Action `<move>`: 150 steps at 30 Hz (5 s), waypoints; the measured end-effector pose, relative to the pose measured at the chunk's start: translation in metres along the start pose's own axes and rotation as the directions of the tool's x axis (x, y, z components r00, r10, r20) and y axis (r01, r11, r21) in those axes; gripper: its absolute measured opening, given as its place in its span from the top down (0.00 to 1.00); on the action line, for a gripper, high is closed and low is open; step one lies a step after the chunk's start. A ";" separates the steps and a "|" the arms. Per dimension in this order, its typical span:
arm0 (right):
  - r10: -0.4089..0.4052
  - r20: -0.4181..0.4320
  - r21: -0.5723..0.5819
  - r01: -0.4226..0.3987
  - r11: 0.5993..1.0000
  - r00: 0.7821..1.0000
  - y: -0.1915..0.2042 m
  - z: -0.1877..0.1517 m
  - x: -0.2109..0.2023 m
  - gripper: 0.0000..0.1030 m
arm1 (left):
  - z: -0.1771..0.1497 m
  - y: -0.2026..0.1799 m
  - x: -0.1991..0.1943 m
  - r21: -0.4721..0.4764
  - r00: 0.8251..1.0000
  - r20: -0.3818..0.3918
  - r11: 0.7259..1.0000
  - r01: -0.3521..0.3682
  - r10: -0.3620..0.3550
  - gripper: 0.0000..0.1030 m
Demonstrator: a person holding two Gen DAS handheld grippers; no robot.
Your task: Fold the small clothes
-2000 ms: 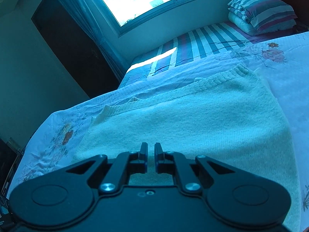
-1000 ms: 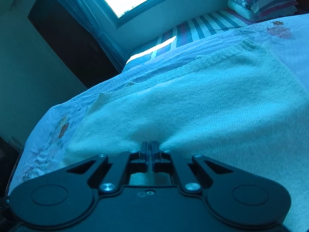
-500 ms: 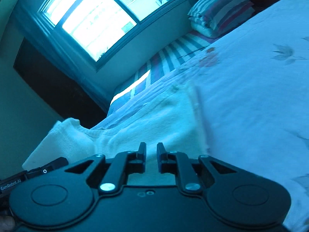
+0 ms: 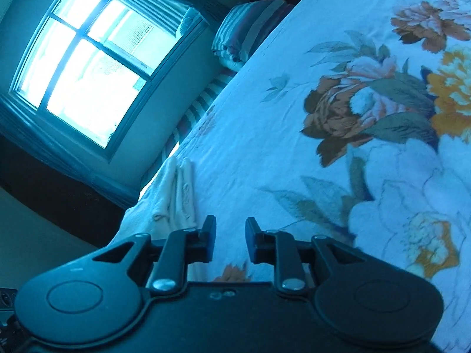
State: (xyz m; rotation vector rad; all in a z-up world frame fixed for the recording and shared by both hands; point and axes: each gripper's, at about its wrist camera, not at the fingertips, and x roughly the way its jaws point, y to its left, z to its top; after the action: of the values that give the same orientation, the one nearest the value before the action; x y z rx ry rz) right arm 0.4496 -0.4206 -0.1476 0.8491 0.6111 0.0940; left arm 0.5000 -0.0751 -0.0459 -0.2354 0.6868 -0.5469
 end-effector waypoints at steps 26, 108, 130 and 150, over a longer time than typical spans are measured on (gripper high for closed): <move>-0.006 -0.180 -0.095 -0.011 0.995 0.984 0.046 -0.035 0.036 0.93 | -0.039 0.068 0.017 -0.068 0.959 -0.084 0.959 -0.276 0.270 0.29; -0.229 -0.126 -0.682 0.083 0.726 0.965 0.106 -0.049 0.072 0.65 | -0.058 0.053 0.004 0.059 0.933 -0.040 0.933 -0.355 0.358 0.12; 0.152 -0.394 -0.200 -0.246 0.948 0.906 0.051 0.051 0.138 0.31 | 0.002 0.164 0.079 -0.399 0.971 -0.095 0.902 0.163 -0.217 0.38; 0.131 -0.437 -0.356 -0.305 0.883 0.890 0.080 0.042 0.162 0.31 | 0.016 0.143 0.097 -0.234 0.973 -0.102 0.956 0.179 -0.207 0.38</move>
State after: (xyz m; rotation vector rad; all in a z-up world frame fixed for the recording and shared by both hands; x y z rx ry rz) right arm 0.6188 -0.3448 -0.1445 0.4750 0.8398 0.6061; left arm 0.6298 -0.0083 -0.1397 -0.4860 0.8549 -0.6766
